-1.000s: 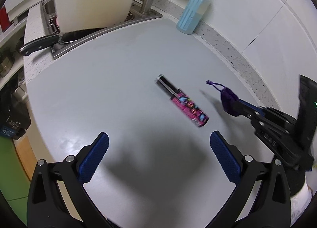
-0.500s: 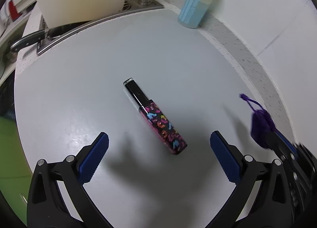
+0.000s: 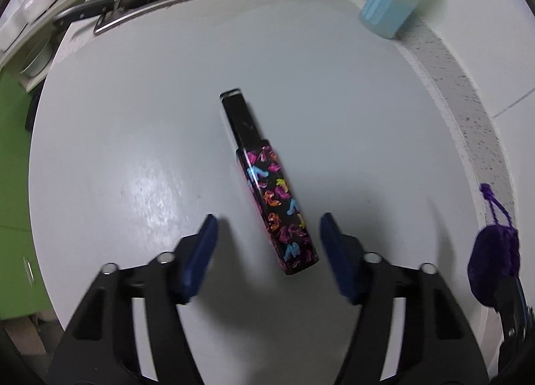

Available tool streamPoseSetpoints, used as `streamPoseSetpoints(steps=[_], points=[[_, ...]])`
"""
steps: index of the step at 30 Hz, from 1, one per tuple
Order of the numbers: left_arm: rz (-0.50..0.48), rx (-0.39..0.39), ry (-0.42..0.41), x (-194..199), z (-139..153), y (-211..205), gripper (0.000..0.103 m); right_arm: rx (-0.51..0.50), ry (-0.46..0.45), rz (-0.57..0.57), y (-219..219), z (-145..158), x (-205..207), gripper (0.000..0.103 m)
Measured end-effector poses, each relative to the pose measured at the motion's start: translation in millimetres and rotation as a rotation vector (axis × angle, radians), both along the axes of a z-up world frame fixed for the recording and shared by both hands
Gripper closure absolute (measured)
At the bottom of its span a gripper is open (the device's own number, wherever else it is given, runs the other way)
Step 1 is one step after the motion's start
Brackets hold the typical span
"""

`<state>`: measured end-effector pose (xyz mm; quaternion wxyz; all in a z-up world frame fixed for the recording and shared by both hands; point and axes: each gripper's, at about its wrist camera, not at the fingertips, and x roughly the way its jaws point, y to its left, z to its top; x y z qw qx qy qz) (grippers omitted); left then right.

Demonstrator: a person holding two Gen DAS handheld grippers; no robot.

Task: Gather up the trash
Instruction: 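Grasp the purple pouch string with the right gripper and lift it off the box, then grasp the patterned pink-black box with the left gripper and lift it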

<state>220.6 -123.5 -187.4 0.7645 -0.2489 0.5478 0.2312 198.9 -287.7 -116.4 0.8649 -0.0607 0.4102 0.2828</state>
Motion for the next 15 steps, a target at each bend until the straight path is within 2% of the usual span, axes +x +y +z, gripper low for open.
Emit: streamPoseSetpoints(steps=[4,9,11,15], points=[[0.013,0.016,-0.005,2.9,-0.6,-3.2,0.056,0.01,-0.003,0.005,-4.9,1.9,-2.6,0.097],[0.006,0.041,-0.007,6.1,-1.2,-6.9,0.059,0.016,-0.006,0.012,-5.1,3.1,-5.2,0.097],[-0.026,0.025,-0.032,4.3,-0.2,-7.2,0.071,0.018,-0.007,0.015,-4.4,4.0,-6.9,0.097],[-0.051,-0.015,-0.044,3.6,-0.4,-2.8,0.073,0.021,-0.012,0.019,-2.3,6.5,-8.7,0.097]])
